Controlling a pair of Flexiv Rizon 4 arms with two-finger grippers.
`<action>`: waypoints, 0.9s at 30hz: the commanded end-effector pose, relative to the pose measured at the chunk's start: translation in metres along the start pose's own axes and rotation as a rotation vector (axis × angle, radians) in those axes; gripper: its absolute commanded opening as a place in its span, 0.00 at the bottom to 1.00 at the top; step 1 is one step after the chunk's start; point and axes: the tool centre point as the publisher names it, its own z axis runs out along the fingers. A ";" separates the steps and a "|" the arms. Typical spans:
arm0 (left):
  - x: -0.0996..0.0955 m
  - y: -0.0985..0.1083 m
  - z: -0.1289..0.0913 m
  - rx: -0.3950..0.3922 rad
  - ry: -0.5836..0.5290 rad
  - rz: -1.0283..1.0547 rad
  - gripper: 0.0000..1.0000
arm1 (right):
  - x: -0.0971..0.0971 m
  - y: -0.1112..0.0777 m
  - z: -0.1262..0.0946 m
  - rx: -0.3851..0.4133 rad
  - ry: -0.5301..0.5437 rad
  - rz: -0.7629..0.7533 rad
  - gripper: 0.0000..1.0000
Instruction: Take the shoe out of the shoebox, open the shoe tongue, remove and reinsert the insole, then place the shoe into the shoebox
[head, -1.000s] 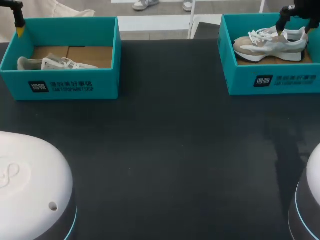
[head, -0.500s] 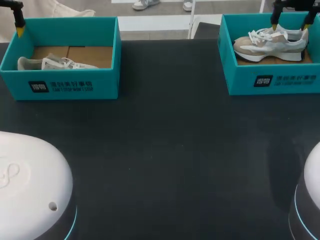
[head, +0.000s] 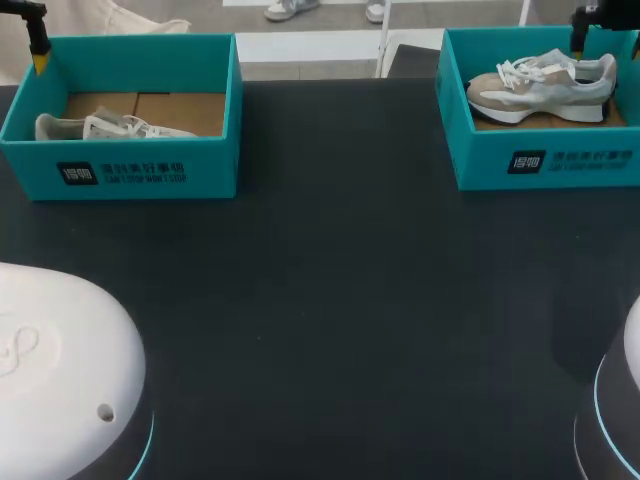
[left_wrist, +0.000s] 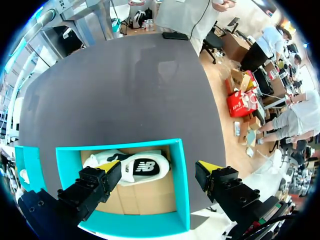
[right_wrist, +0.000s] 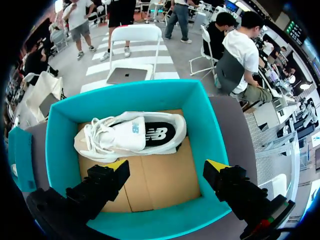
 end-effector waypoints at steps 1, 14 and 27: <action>0.000 0.000 0.000 0.001 0.001 0.001 1.00 | -0.008 0.019 0.032 0.040 0.004 0.023 1.00; 0.000 0.000 0.000 0.001 0.001 0.001 1.00 | -0.013 0.040 0.072 0.156 0.017 0.068 0.65; 0.000 0.000 0.000 0.001 0.001 0.001 1.00 | -0.026 0.051 0.095 0.212 -0.027 0.058 0.49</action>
